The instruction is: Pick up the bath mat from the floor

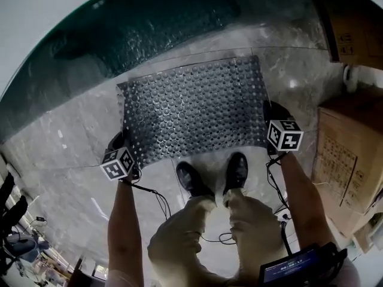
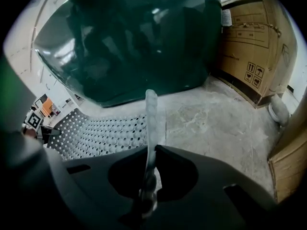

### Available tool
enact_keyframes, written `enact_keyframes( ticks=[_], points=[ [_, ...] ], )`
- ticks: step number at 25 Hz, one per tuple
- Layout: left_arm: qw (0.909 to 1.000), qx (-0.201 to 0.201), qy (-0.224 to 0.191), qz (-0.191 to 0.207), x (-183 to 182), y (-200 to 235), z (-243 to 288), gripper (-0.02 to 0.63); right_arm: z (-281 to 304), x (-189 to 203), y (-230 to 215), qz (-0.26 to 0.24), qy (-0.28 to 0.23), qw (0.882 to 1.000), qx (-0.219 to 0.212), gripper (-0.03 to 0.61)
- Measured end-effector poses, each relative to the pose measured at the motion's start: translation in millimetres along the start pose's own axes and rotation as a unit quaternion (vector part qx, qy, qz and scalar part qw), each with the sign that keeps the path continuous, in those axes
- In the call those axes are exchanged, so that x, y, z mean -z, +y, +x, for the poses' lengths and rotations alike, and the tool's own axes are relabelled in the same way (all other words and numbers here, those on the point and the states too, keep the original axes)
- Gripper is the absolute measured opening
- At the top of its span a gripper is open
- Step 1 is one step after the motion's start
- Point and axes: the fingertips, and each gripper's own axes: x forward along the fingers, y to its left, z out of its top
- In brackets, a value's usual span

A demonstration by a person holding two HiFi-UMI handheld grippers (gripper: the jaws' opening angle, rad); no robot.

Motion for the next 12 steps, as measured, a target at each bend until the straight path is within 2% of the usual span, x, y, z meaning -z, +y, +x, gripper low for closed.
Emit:
enact_keyframes(
  ticks=[12],
  points=[
    [0.9997,0.02,-0.011,-0.012,-15,-28,-30,0.037,-35,-25,41,-0.02,-0.01,1.0,-0.012,0.026]
  ],
)
